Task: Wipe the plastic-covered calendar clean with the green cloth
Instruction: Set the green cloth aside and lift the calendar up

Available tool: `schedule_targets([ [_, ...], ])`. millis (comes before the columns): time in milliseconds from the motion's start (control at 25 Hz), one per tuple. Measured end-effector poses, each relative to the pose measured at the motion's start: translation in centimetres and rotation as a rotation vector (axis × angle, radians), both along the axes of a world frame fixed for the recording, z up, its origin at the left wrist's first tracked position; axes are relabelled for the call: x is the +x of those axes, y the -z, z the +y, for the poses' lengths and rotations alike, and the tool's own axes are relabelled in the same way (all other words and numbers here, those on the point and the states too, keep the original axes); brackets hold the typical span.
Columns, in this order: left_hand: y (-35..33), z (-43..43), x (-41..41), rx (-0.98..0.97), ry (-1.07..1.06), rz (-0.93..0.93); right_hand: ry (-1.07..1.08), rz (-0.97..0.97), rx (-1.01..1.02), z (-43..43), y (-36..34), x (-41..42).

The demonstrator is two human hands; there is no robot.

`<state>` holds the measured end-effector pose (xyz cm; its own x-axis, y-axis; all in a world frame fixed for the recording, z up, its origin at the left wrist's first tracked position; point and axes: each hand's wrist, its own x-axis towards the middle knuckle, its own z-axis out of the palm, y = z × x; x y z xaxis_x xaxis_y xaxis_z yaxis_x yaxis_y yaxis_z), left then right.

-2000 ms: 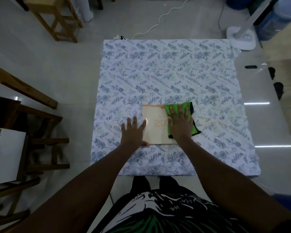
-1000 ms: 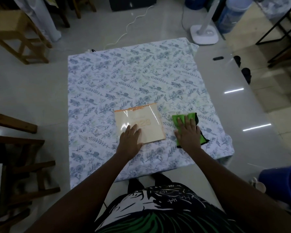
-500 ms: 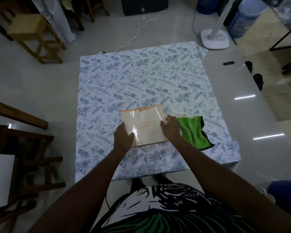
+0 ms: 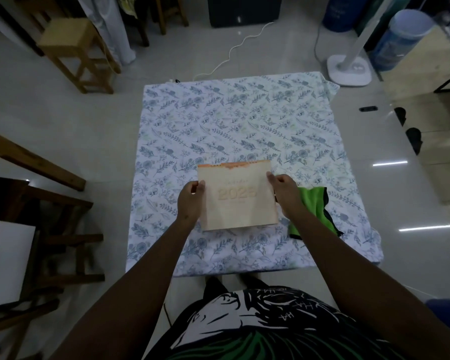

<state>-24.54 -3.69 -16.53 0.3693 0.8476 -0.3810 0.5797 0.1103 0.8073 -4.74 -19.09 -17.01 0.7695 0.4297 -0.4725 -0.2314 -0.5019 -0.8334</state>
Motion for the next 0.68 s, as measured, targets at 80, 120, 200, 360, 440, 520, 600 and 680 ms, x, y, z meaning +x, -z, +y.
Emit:
schedule_targets([
  [80, -1.1, 0.9, 0.4, 0.041, 0.0, -0.066, 0.001, -0.054, 0.08, 0.4, -1.2, 0.4],
  [120, -1.7, 1.4, 0.7, 0.057, 0.006, -0.1, -0.008, -0.087, 0.122, 0.7, -1.9, 0.7],
  [200, -2.9, 2.5, 1.1, 0.101, 0.032, -0.146, -0.052, -0.141, 0.188, 1.4, -3.3, 1.1],
  [360, -4.6, 4.0, 1.8, 0.275, 0.121, -0.119, -0.143, -0.274, 0.214, 2.5, -5.2, 2.3],
  [440, -4.9, 4.8, 1.7, 0.344, 0.15, -0.148, -0.175, -0.352, 0.187, 2.9, -5.8, 2.6],
  [520, -5.0, 5.5, 1.5, 0.412, 0.184, -0.142, -0.205, -0.407, 0.149, 3.2, -5.9, 2.7],
  [600, -5.2, 6.2, 1.5, 0.486, 0.219, -0.104, -0.208, -0.448, 0.123, 3.5, -5.8, 2.8],
  [680, -5.6, 6.8, 1.8, 0.514, 0.233, -0.11, -0.208, -0.46, 0.11, 4.1, -5.8, 3.2],
])
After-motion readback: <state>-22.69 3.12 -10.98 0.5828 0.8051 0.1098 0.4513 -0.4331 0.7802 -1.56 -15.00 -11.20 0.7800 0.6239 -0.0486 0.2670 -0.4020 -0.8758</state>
